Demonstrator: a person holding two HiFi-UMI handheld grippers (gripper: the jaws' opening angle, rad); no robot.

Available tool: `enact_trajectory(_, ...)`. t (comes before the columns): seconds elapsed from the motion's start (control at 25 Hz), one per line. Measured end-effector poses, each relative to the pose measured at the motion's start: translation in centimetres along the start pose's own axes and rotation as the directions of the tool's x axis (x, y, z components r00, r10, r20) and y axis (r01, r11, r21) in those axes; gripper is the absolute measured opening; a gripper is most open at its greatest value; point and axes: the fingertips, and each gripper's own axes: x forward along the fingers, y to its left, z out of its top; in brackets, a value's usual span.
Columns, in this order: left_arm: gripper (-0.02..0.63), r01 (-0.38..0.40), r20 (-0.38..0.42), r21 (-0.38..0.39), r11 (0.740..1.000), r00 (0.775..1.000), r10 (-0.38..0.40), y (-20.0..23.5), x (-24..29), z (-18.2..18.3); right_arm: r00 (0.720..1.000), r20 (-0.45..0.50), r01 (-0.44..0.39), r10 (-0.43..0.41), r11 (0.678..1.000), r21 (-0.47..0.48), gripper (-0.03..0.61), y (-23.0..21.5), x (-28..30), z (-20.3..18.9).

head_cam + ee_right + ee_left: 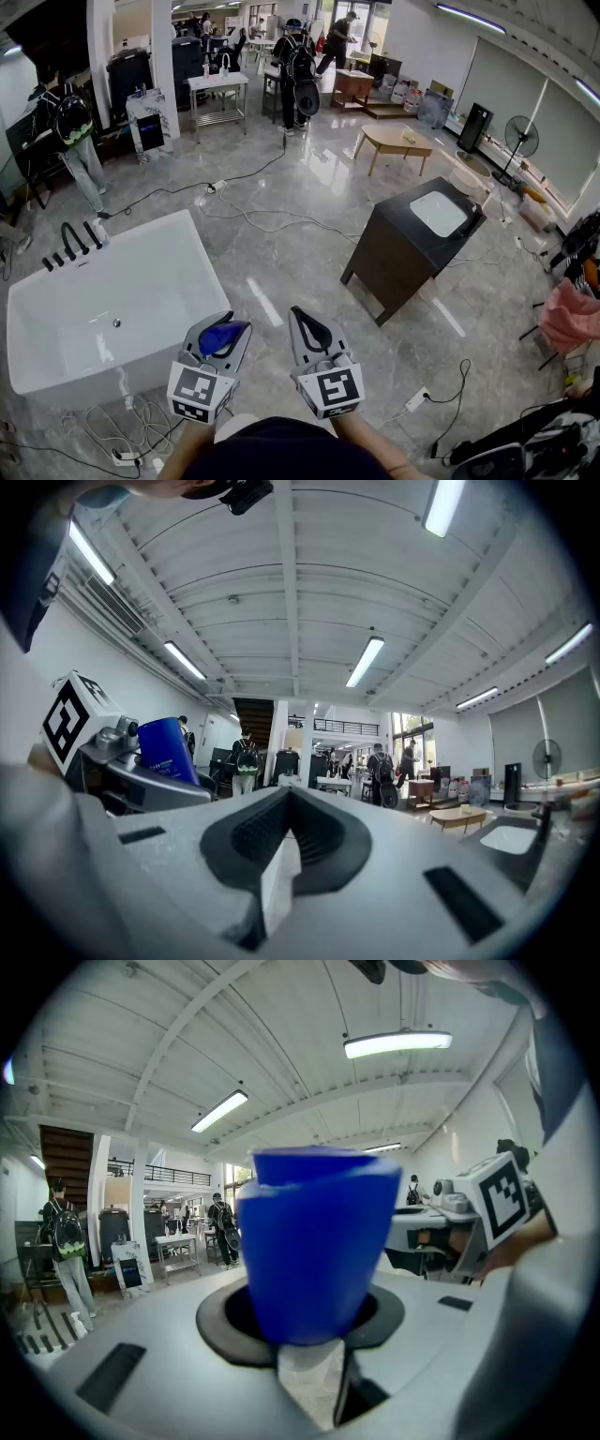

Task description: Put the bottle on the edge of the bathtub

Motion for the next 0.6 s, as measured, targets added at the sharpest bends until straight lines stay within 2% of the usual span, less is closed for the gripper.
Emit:
enact_trajectory(0.12, 0.141, -0.014, 0.009, 0.010, 1.000, 1.000, 0.014, 0.1, 1.2, 0.5, 1.000, 0.026, -0.004, 0.005, 1.000, -0.015, 0.000, -1.2, 0.5, 0.4)
enact_trajectory(0.32, 0.141, -0.017, 0.017, 0.012, 1.000, 1.000, 0.017, -0.8, 3.5, 1.2, 0.999, 0.054, 0.005, -0.007, 0.999, 0.040, 0.000, -3.9, 0.6, 0.3)
enact_trajectory(0.6, 0.141, -0.028, 0.013, 0.017, 0.999, 1.000, 0.027, -0.6, 5.9, 1.2, 0.998, 0.062, 0.011, -0.013, 0.999, 0.041, 0.002, -6.3, 1.7, -0.4)
